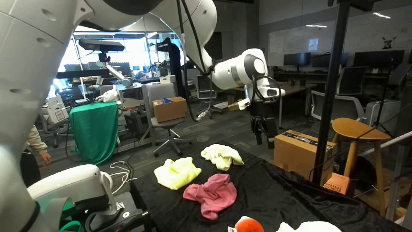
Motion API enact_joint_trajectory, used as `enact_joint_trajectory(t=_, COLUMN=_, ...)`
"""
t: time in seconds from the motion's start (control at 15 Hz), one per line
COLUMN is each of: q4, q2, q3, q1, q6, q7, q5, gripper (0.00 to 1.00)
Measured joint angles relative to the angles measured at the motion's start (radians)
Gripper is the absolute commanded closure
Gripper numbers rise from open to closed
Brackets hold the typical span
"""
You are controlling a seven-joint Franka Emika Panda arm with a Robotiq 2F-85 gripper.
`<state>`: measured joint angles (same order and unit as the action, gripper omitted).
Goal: Pick up the clothes and fruit plush toy and put them in one place
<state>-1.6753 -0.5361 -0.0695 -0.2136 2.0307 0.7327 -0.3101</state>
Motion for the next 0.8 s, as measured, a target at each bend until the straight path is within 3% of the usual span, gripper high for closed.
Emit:
enact_joint_trajectory(t=0.27, q4=0.071, q2=-0.069, q3=0.051, q1=-0.062, q6=0.037, q7=-0.086, q5=-0.029, gripper=0.0)
enact_joint_trajectory(t=0.8, q4=0.092, q2=-0.215, q3=0.084, q1=-0.143, q6=0.271, q7=-0.331, q5=-0.04, gripper=0.0)
